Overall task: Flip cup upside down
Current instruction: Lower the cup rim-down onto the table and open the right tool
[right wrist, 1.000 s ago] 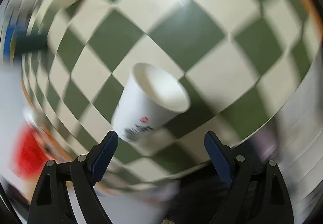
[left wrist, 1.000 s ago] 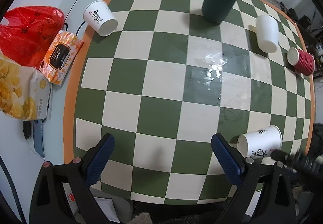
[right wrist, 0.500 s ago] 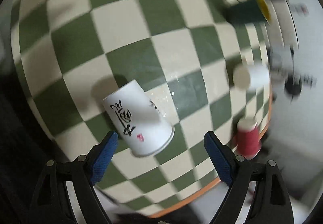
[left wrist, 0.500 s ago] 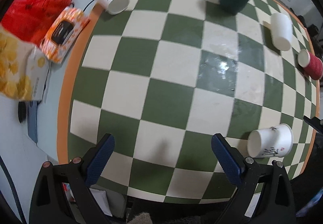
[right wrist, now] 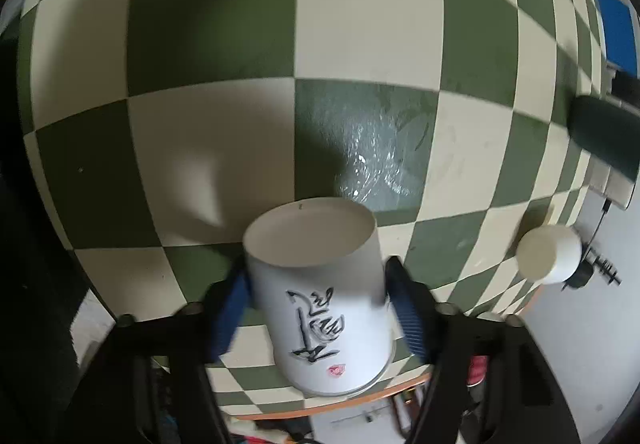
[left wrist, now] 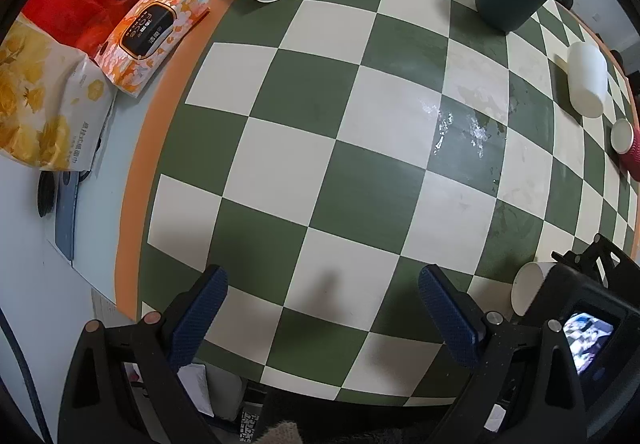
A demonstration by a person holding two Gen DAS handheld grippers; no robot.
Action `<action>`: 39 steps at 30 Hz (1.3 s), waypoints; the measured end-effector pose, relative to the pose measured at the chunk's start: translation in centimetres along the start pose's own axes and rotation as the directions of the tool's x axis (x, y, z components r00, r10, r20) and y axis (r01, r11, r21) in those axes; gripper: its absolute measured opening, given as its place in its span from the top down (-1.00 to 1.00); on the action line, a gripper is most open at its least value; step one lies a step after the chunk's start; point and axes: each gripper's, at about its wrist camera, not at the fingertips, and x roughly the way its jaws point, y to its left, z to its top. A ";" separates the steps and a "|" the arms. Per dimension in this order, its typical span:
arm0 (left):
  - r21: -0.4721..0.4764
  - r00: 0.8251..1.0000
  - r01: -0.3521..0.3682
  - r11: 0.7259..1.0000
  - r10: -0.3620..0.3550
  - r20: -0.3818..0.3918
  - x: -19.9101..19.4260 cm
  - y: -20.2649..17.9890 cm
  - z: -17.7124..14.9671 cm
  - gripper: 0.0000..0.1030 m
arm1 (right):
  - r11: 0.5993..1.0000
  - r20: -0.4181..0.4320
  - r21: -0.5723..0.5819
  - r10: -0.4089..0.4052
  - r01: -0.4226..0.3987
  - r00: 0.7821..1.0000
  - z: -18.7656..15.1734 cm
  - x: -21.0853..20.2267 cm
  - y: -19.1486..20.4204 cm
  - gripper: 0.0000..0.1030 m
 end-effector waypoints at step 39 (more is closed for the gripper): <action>0.166 1.000 0.011 0.986 -0.010 -0.007 0.3 -8.8 1.9 -0.90 | 0.126 0.597 0.801 -0.241 -0.585 0.765 -16.2 1.2 -7.9 -0.23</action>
